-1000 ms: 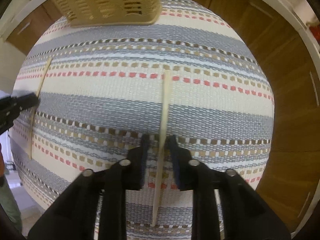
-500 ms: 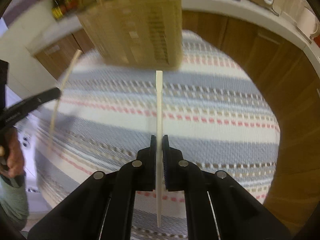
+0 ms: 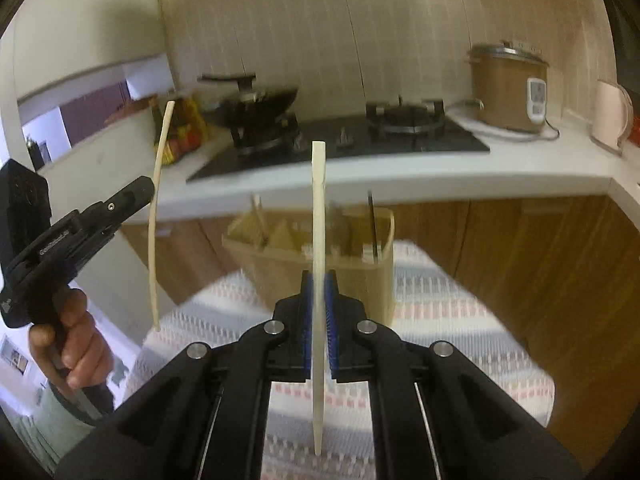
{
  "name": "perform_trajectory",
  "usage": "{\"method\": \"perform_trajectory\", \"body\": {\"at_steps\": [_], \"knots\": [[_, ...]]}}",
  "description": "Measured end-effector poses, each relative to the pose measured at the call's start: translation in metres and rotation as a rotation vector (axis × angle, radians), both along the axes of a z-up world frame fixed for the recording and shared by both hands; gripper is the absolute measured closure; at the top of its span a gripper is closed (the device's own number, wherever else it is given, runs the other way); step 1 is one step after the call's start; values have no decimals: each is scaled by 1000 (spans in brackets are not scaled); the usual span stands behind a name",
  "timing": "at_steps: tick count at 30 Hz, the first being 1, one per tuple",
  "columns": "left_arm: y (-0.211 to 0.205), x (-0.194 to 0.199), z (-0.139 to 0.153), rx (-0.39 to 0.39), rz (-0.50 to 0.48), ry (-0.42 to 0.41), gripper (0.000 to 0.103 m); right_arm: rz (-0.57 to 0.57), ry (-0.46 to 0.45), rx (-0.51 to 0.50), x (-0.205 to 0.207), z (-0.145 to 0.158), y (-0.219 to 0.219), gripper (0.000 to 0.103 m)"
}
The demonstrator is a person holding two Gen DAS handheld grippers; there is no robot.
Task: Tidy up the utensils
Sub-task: 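Lift both chopsticks and drop them into the beige caddy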
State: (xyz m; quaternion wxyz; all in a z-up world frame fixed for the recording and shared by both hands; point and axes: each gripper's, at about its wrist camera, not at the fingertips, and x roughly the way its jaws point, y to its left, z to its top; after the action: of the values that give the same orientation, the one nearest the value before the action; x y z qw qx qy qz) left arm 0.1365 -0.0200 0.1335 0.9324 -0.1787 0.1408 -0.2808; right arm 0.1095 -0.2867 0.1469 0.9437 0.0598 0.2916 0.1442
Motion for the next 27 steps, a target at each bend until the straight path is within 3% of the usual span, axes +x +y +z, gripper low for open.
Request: {"method": "perform_trajectory", "body": {"at_steps": [7, 9, 12, 16, 20, 27], "knots": [[-6, 33, 19, -62, 122, -95, 102, -75, -139, -24, 34, 25, 1, 99], [-12, 44, 20, -45, 179, -112, 102, -91, -185, -32, 38, 30, 4, 99], [-17, 60, 17, -32, 237, -105, 102, -108, -338, -1, 39, 34, 1, 98], [-23, 72, 7, -2, 266, -145, 102, -136, -363, 68, 59, 29, -9, 98], [-26, 80, -1, 28, 321, -190, 102, -157, -376, 63, 78, 25, -10, 98], [-17, 101, -25, -3, 376, -144, 102, -182, -349, 53, 102, -2, -7, 98]]}}
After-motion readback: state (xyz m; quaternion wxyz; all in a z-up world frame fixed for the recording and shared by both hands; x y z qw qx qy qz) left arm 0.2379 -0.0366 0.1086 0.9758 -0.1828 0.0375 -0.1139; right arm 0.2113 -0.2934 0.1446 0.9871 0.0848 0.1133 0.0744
